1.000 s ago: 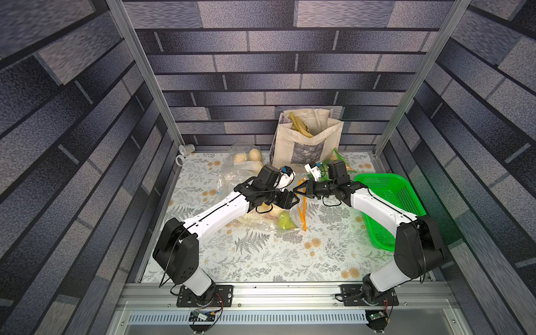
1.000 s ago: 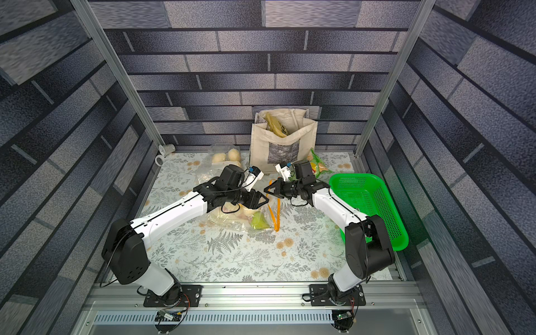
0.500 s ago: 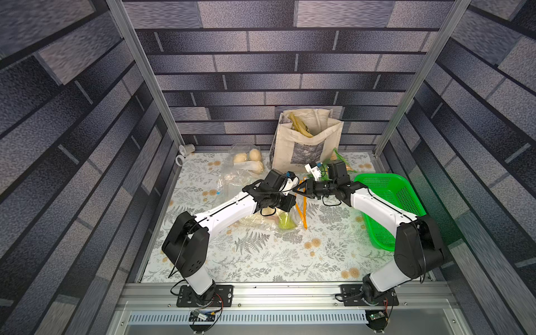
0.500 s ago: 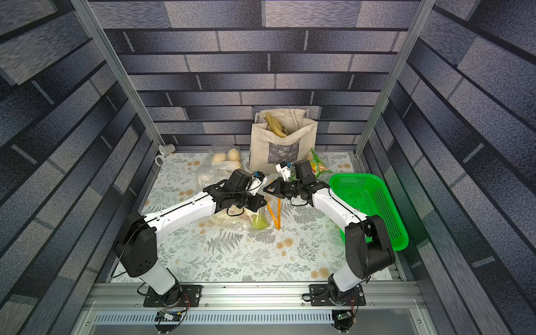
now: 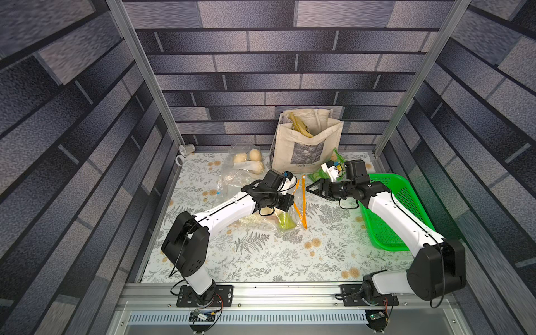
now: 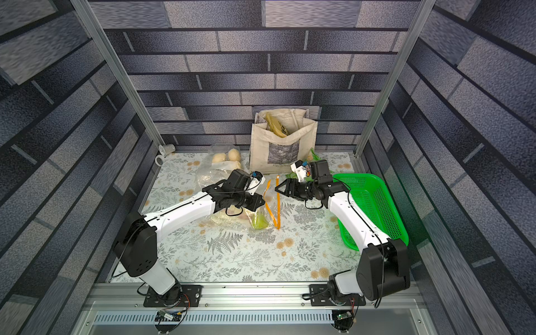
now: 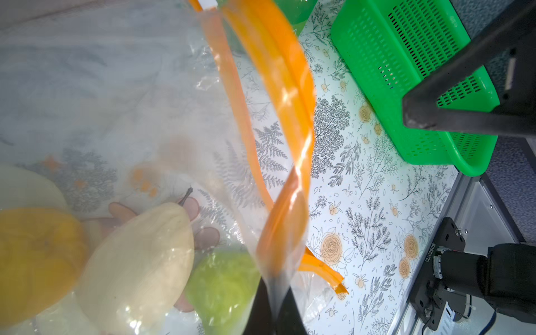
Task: Open the zip-top bag and take out the pear
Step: Adjust the zipper food storage bag at the center of the board, then pick up the pear from the zipper food storage bag.
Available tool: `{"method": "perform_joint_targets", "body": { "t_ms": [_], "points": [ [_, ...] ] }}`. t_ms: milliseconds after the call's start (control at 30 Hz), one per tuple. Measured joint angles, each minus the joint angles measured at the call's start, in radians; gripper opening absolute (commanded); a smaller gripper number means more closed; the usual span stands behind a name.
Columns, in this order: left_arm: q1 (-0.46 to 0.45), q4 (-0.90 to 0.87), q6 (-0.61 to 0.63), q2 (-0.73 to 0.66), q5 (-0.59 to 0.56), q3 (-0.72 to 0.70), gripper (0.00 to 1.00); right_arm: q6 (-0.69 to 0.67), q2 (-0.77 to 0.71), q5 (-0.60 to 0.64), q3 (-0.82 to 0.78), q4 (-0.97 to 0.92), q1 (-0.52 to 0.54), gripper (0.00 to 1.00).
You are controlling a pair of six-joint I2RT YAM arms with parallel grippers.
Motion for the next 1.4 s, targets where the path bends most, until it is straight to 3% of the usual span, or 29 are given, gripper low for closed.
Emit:
{"method": "perform_joint_targets", "body": {
  "t_ms": [367,700,1000,1400],
  "points": [
    [0.0,0.004,0.0,-0.036,0.038,-0.028,0.01,-0.069,0.066,0.066,-0.14,-0.027,0.052,0.7],
    [-0.007,0.01,-0.018,-0.066,0.048,-0.07,0.06,0.013,0.198,0.072,-0.141,0.109,0.105,0.63],
    [-0.021,0.017,-0.027,-0.068,0.047,-0.081,0.06,0.021,0.252,0.07,-0.173,0.204,0.175,0.74],
    [-0.036,0.047,-0.045,-0.098,0.047,-0.105,0.06,-0.04,0.321,-0.005,-0.257,0.385,0.219,0.77]
  ]
}}
